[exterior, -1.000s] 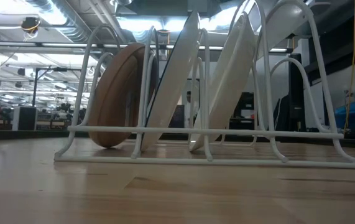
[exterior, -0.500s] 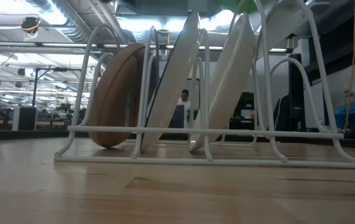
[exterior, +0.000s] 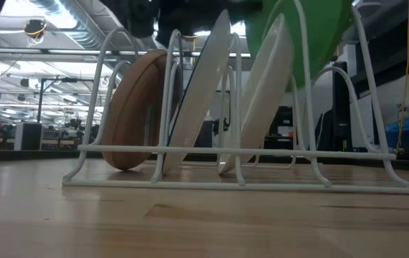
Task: Sort dishes
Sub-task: Put the green plate into the dish rack
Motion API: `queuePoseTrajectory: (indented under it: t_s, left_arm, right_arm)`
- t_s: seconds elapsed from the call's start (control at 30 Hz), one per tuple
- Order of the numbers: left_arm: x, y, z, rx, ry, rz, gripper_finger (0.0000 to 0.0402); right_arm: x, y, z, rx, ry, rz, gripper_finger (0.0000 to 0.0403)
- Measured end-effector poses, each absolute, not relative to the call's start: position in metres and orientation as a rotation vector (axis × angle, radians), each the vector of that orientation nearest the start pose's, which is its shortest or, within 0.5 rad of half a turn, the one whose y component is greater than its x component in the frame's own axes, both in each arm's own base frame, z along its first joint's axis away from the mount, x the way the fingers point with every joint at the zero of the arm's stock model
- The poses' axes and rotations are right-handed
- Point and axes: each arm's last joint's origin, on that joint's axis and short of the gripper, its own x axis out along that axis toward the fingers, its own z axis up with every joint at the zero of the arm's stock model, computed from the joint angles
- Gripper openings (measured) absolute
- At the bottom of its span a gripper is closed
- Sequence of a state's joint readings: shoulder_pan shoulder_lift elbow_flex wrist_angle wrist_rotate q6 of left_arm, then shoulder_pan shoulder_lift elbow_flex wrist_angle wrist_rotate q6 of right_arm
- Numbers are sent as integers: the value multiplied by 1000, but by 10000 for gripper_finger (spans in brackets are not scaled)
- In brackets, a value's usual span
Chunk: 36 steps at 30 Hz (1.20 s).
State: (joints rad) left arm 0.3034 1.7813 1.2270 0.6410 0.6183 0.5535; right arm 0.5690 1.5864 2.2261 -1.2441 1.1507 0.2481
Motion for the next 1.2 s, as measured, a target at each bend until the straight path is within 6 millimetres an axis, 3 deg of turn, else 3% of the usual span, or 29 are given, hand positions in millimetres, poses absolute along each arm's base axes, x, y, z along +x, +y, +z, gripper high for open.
queuePoseTrajectory:
  t_s: [0.2,0.87,1.2]
  left_arm:
    - [401,104,275,587,-129,-303,17]
    - [410,78,269,580,-61,-232,116]
    - [415,42,272,707,-123,-311,114]
  right_arm:
    - [225,112,515,-239,340,-606,245]
    - [225,113,514,-206,349,-577,245]
    - [224,113,513,-212,353,-577,245]
